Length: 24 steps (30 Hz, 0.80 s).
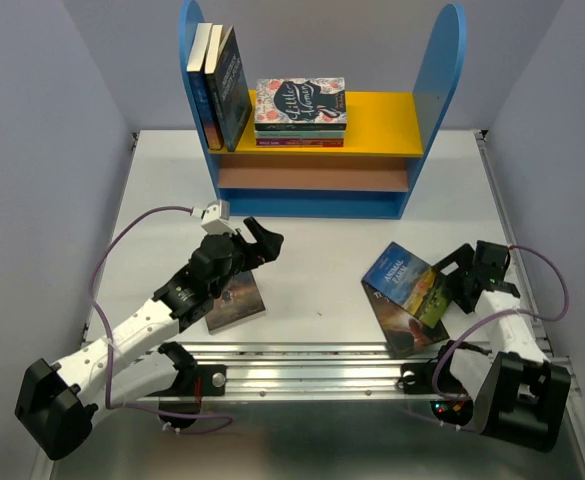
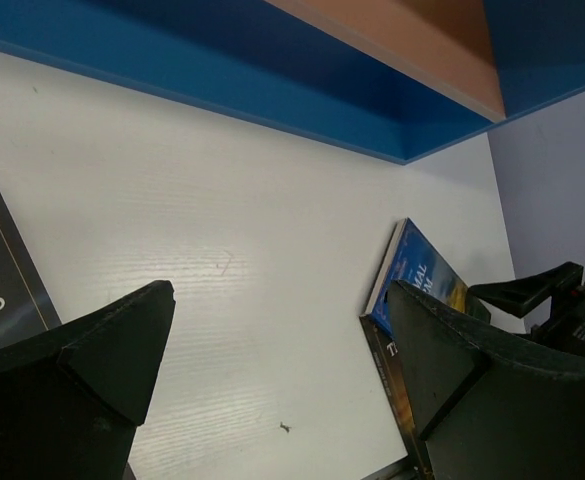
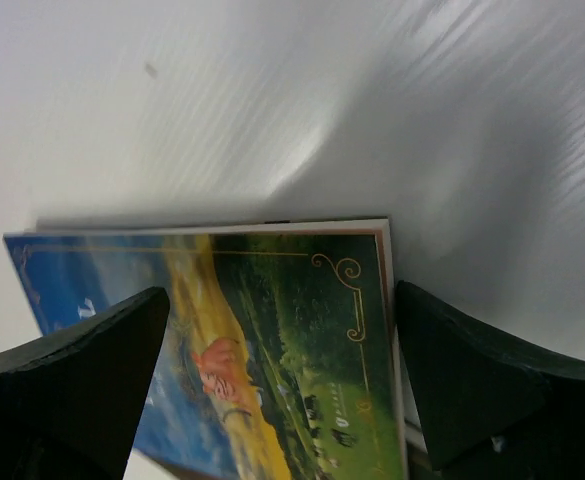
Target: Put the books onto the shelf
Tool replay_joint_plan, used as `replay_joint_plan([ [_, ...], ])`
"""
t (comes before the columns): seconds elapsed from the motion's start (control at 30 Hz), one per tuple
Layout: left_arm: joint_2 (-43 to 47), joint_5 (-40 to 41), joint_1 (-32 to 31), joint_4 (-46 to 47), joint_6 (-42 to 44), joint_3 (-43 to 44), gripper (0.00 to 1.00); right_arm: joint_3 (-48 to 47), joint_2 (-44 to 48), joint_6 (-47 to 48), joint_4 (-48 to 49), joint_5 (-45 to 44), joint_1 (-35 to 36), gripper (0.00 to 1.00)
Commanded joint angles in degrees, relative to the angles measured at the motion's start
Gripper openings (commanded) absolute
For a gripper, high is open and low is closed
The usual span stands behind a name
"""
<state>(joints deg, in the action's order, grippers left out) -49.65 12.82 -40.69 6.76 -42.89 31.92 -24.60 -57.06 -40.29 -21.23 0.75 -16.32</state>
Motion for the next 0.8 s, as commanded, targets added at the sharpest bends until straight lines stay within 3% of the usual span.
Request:
replay_joint_plan([
  [0.0,1.4,1.86,-0.36,1.85,-0.08,-1.25,0.99,1.14,6.86,-1.45,-7.05,13.04,0.06,1.0],
  [0.07,1.31,1.86,-0.36,2.29,-0.08,-1.69,0.99,0.96,10.71,-1.02,-11.78,14.01,0.06,1.0],
  [0.27,-0.53,1.42,-0.36,3.17,0.09,-1.34,0.99,4.03,11.97,-5.76,-12.43,18.94,7.69,1.0],
  [0.47,-1.15,1.07,-0.36,2.99,0.09,-1.51,0.99,5.0,10.04,-14.98,-4.45,16.91,22.8,1.0],
  [0.63,-2.29,1.07,-0.36,3.17,-0.43,-1.87,0.99,2.81,0.76,-18.32,2.93,11.57,35.61,1.0],
  [0.77,-5.01,-0.07,-0.36,3.78,-0.7,-1.08,0.99,-3.49,-5.76,-17.81,3.49,4.54,43.63,1.0],
])
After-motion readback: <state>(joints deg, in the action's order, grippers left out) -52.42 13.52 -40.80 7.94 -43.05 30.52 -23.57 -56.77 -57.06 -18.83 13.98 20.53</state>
